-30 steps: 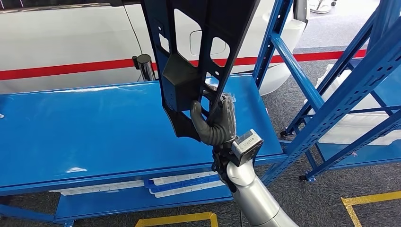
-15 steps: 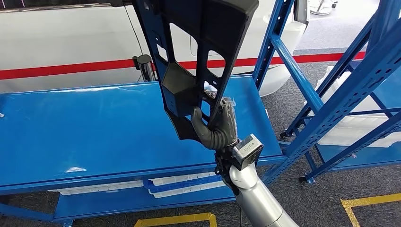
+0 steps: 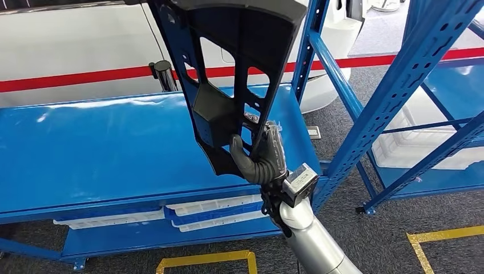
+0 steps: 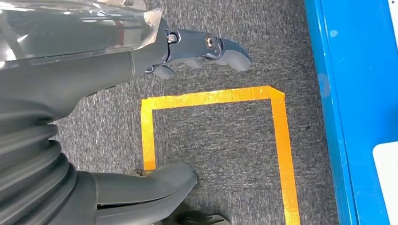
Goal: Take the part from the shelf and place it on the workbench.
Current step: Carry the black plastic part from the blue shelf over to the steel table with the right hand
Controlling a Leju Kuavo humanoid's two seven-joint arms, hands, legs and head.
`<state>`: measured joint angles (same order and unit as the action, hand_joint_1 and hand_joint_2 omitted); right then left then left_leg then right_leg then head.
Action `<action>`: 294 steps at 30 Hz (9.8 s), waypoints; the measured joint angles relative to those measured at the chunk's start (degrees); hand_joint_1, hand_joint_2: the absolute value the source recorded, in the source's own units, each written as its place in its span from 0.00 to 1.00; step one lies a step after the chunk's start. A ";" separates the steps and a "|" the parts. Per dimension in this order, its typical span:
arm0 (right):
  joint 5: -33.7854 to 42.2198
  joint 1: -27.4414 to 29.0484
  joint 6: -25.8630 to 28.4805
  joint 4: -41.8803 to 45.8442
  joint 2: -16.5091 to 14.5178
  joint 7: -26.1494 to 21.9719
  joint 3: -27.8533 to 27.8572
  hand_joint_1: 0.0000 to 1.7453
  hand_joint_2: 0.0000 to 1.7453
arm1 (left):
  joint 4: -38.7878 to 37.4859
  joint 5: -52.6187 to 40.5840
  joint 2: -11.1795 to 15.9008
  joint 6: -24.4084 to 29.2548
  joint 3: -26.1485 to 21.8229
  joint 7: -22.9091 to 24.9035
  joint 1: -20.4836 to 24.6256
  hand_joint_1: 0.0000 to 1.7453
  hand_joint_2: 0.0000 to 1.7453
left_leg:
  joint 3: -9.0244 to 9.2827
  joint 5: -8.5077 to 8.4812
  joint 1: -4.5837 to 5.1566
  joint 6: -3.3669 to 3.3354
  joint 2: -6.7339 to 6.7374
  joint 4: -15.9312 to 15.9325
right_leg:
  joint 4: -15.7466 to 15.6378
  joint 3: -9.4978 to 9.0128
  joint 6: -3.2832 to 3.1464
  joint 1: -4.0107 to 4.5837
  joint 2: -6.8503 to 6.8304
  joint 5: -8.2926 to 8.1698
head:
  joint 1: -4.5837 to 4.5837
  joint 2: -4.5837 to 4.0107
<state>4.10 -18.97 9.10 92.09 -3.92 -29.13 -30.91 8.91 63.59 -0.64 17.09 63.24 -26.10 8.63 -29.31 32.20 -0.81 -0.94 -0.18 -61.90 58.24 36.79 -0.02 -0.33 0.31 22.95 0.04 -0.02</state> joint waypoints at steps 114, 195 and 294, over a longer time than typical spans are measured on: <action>-11.90 10.58 -7.52 5.40 0.90 -6.23 5.13 1.00 1.00 | -0.37 0.24 -0.56 -0.78 1.10 -3.08 0.27 0.00 1.00 | -8.05 -6.26 -0.02 0.96 -2.88 1.17 | -1.69 -6.86 0.70 -1.34 0.42 4.77 | 0.14 0.00; -10.34 8.93 -10.11 0.50 1.08 -5.47 4.93 1.00 1.00 | -0.54 4.43 1.30 -12.10 0.12 7.36 -1.20 0.00 1.00 | -5.10 -7.86 0.42 -1.75 -2.16 4.89 | 15.65 1.95 0.84 -0.25 -0.63 12.12 | 0.17 0.00; -9.57 10.54 -9.80 0.18 -0.12 -6.79 4.87 1.00 1.00 | -0.84 1.30 1.35 -8.62 6.39 5.20 -1.72 0.00 1.00 | -5.30 -6.60 0.43 -0.06 -6.38 3.49 | 0.84 -3.77 1.54 -0.80 1.33 4.73 | -0.09 0.00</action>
<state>-5.47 -8.43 -0.70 92.27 -4.03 -35.92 -26.04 8.07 64.88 0.71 8.47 69.62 -20.90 6.91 -34.61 25.60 -0.38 -0.99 -6.56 -58.40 59.08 33.02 1.52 -1.13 1.64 27.68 -0.05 -0.02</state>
